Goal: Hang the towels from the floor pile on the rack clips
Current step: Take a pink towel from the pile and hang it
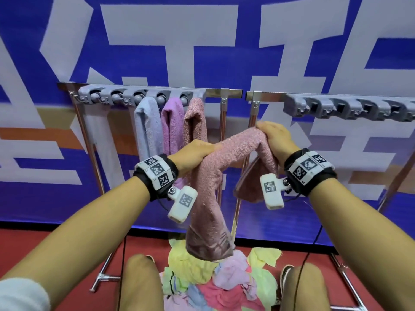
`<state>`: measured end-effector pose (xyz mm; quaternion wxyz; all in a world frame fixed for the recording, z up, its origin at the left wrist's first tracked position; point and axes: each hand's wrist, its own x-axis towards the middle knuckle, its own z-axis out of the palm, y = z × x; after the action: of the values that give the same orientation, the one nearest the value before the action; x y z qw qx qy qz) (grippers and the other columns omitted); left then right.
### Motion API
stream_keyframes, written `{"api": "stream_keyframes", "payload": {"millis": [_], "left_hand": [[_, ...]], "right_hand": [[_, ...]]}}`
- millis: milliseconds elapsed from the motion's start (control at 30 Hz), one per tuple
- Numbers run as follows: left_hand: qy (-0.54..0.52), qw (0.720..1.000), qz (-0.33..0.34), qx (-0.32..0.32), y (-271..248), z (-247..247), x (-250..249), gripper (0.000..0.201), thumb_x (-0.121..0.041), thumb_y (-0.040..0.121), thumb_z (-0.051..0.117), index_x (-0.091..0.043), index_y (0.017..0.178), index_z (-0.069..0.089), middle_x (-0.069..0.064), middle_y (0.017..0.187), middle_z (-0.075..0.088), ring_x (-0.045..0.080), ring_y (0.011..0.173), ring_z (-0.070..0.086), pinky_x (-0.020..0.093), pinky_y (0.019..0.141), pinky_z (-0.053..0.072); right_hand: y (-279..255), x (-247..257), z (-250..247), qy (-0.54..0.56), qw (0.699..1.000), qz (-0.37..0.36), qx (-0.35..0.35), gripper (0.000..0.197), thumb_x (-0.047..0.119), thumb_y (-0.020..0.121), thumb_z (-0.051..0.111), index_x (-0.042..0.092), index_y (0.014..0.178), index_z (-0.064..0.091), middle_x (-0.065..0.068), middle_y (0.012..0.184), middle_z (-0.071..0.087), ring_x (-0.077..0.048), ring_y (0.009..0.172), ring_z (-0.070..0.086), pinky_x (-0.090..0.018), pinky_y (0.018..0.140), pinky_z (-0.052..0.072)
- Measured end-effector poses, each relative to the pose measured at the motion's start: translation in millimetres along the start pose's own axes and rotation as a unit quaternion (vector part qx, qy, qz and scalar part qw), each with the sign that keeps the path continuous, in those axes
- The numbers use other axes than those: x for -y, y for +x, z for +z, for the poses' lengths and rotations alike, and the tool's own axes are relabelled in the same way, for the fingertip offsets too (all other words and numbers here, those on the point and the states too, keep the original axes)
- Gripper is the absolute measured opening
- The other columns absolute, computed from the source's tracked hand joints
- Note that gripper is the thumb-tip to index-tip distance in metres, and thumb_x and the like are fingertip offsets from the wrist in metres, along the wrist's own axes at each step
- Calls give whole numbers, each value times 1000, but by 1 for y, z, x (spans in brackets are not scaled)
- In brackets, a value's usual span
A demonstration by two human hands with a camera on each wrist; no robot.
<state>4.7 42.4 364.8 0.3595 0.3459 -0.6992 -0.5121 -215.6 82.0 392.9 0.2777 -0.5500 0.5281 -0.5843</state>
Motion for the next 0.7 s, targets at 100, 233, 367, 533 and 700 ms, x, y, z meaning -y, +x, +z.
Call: {"api": "stream_keyframes", "payload": {"millis": [100,233,367,533,700], "left_hand": [[2,999,45,3,9,0,-4,78,-71,69,71,1,98,64,22,91,57,26,81,45,39,79,39],[15,998,61,31,11,8,-20,80,-62,78,65,17,91,58,25,86,60,26,78,50,40,80,41],[-9,997,59,51,16,12,-20,44,-38,91,61,5,96,71,27,98,69,30,85,63,41,85,49],[-16,998,51,26,15,-4,-16,24,-22,94,63,-1,83,66,11,79,66,18,70,59,29,73,46],[13,997,68,-35,14,-18,-6,15,-28,83,73,-16,84,64,2,84,65,19,85,57,33,86,45]], "right_hand": [[-1,-11,2,-75,997,8,-9,33,24,96,55,16,64,52,1,63,51,-14,64,46,-32,70,38],[-11,-12,20,-67,995,4,71,18,14,98,49,4,88,62,-7,84,61,-14,75,56,-21,68,44],[-22,-3,50,50,981,103,158,46,37,91,50,0,113,65,-18,113,69,-33,102,65,-39,95,49],[-20,-4,61,101,973,103,178,30,22,94,46,-1,102,64,-15,87,65,-24,76,58,-35,77,47],[-17,-2,68,76,979,61,179,27,9,91,54,14,64,51,5,57,44,-8,49,40,-22,50,32]]}}
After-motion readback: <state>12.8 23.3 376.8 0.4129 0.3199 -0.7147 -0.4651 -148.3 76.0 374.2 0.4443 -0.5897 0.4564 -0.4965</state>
